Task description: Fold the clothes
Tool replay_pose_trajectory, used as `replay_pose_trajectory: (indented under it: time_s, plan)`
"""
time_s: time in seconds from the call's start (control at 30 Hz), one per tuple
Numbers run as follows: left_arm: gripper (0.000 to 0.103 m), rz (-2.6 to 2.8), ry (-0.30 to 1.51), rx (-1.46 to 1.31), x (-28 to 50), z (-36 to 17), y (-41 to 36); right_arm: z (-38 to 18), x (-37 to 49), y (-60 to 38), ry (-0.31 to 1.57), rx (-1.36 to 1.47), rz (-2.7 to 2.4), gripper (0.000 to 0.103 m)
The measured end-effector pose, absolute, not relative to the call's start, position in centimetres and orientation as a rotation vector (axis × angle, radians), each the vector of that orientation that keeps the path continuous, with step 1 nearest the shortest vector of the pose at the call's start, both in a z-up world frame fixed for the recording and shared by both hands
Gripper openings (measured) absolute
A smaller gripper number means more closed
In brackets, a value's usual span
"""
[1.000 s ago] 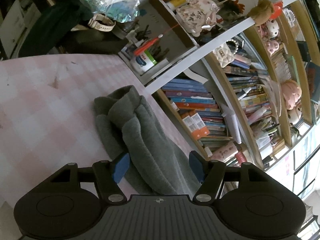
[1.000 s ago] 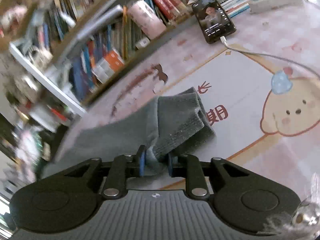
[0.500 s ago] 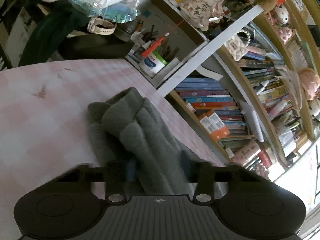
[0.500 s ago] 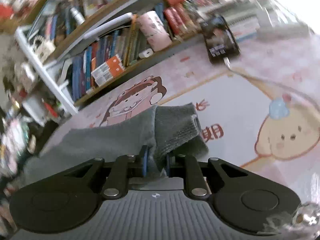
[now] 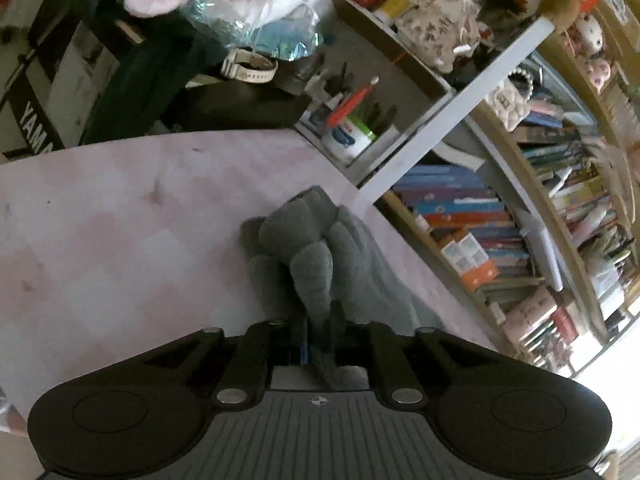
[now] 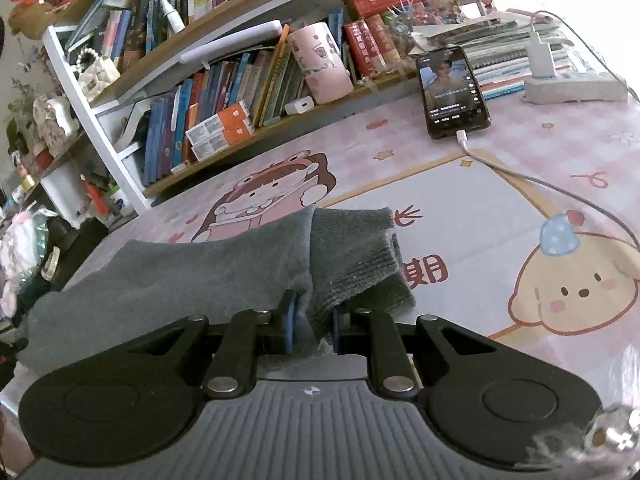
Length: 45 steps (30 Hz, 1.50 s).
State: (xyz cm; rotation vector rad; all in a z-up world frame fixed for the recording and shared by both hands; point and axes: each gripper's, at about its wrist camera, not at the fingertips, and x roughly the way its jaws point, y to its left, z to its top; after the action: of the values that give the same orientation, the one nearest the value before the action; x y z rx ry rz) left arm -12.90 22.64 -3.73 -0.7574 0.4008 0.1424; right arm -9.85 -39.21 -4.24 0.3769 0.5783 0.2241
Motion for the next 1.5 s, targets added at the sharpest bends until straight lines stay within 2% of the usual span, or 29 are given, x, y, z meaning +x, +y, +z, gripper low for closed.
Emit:
replay_pose_trajectory:
  time_s: [0.03, 0.1, 0.13, 0.17, 0.2, 0.43, 0.53, 0.63, 0.67, 0.73, 0.77, 0.8, 0.87, 0.9, 0.93, 0.97, 1.13, 1.3, 1.47, 1.5]
  plan:
    - [0.02, 0.15, 0.408, -0.724, -12.9, -3.4, 22.4, -4.2, -9.9, -39.1, 0.577, 0.369, 0.223, 0.016]
    - [0.043, 0.166, 0.403, -0.65, -13.2, -2.6, 21.8, -4.0, -10.0, -39.1, 0.574, 0.365, 0.224, 0.017]
    - [0.051, 0.172, 0.387, -0.625, -13.6, -2.2, 21.5, -3.9, -10.0, -39.1, 0.571, 0.365, 0.225, 0.017]
    - [0.066, 0.181, 0.372, -0.601, -14.1, -1.9, 21.2, -3.7, -10.0, -39.1, 0.566, 0.363, 0.225, 0.018]
    - [0.073, 0.204, 0.362, -0.582, -14.5, -1.8, 21.1, -3.6, -10.2, -39.0, 0.556, 0.358, 0.221, 0.02]
    - [0.073, 0.283, 0.402, -0.593, -13.2, -2.4, 22.3, -2.6, -10.7, -38.6, 0.501, 0.237, 0.112, 0.052]
    - [0.072, 0.268, 0.403, -0.597, -12.0, -2.7, 22.2, -2.9, -10.0, -39.2, 0.531, 0.266, 0.091, 0.055]
    - [0.07, 0.17, 0.387, -0.712, -11.2, -3.4, 22.9, -3.5, -9.1, -39.8, 0.574, 0.326, 0.097, 0.056]
    - [0.068, 0.16, 0.384, -0.728, -10.9, -3.5, 22.9, -3.6, -8.9, -39.9, 0.583, 0.336, 0.102, 0.056]
    - [0.051, 0.156, 0.399, -0.727, -10.2, -3.7, 22.7, -4.0, -8.3, -39.9, 0.604, 0.355, 0.116, 0.049]
    - [0.037, 0.143, 0.407, -0.743, -9.9, -3.9, 22.7, -4.0, -8.2, -39.7, 0.602, 0.349, 0.12, 0.045]
    - [0.029, 0.12, 0.416, -0.771, -9.6, -4.3, 22.6, -4.0, -7.9, -39.5, 0.603, 0.346, 0.131, 0.041]
    - [0.025, 0.107, 0.409, -0.787, -9.2, -4.4, 22.2, -4.1, -7.4, -39.0, 0.601, 0.344, 0.15, 0.033]
    - [0.018, 0.103, 0.399, -0.773, -9.1, -4.1, 21.9, -4.1, -7.1, -38.7, 0.591, 0.342, 0.158, 0.028]
    - [0.015, 0.1, 0.376, -0.754, -9.1, -3.6, 21.5, -4.0, -6.7, -38.5, 0.583, 0.345, 0.166, 0.024]
    - [0.014, 0.093, 0.341, -0.737, -9.3, -2.9, 21.3, -4.0, -6.4, -38.3, 0.576, 0.349, 0.173, 0.023]
    - [0.013, 0.128, 0.143, -0.692, -12.2, 0.3, 21.5, -4.2, -4.9, -36.7, 0.57, 0.369, 0.221, 0.02]
    - [0.014, 0.223, 0.321, -0.747, -12.7, -3.0, 23.7, -4.0, -4.9, -34.2, 0.56, 0.27, 0.221, 0.022]
    - [0.017, 0.206, 0.318, -0.756, -13.0, -3.5, 24.0, -4.1, -4.8, -34.6, 0.568, 0.284, 0.215, 0.027]
    - [0.021, 0.211, 0.328, -0.728, -12.9, -3.3, 23.8, -4.2, -4.8, -34.7, 0.566, 0.284, 0.212, 0.029]
